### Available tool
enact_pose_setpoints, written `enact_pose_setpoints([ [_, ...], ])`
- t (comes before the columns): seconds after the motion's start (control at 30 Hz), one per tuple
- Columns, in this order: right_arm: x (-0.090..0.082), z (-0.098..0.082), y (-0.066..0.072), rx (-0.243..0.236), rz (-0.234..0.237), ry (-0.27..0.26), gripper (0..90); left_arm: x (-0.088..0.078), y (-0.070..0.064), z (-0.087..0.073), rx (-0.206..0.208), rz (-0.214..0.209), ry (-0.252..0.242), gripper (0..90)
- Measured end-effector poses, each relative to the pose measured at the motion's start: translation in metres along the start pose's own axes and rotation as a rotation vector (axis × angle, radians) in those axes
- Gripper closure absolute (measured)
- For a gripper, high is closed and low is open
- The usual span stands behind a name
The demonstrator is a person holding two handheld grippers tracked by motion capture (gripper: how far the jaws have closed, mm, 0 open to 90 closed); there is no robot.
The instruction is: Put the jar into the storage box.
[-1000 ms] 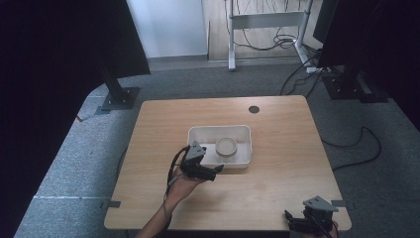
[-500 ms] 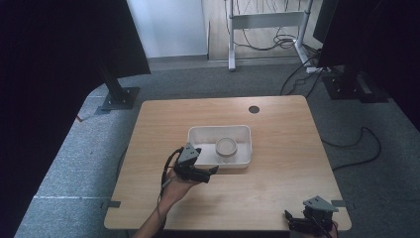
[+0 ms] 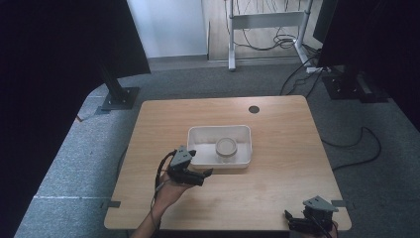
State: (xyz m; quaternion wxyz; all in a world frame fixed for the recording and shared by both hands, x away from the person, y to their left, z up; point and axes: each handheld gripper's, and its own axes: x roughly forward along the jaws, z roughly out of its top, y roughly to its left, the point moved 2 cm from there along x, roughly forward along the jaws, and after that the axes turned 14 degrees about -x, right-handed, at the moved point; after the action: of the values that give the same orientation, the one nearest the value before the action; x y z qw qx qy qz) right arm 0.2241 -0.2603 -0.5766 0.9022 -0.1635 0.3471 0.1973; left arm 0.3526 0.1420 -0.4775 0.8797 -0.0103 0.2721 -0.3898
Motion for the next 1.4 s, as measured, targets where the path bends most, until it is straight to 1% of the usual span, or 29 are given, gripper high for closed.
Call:
enact_pose_setpoints([
  [0.53,0.0,0.0,0.0,0.001,0.0,0.0,0.3,-0.02,0.01,-0.011,-0.009,0.005,-0.015,4.7],
  [0.93,0.0,0.0,0.0,0.001,-0.001,0.0,0.3,-0.035,0.019,-0.023,-0.01,0.014,-0.029,4.7],
  [1.17,0.0,0.0,0.0,0.001,-0.001,0.0,0.3,-0.043,0.024,-0.034,-0.012,0.017,-0.036,4.8],
  [1.4,0.0,0.0,0.0,0.001,-0.001,0.0,0.3,-0.045,0.028,-0.046,-0.013,0.023,-0.035,4.8],
])
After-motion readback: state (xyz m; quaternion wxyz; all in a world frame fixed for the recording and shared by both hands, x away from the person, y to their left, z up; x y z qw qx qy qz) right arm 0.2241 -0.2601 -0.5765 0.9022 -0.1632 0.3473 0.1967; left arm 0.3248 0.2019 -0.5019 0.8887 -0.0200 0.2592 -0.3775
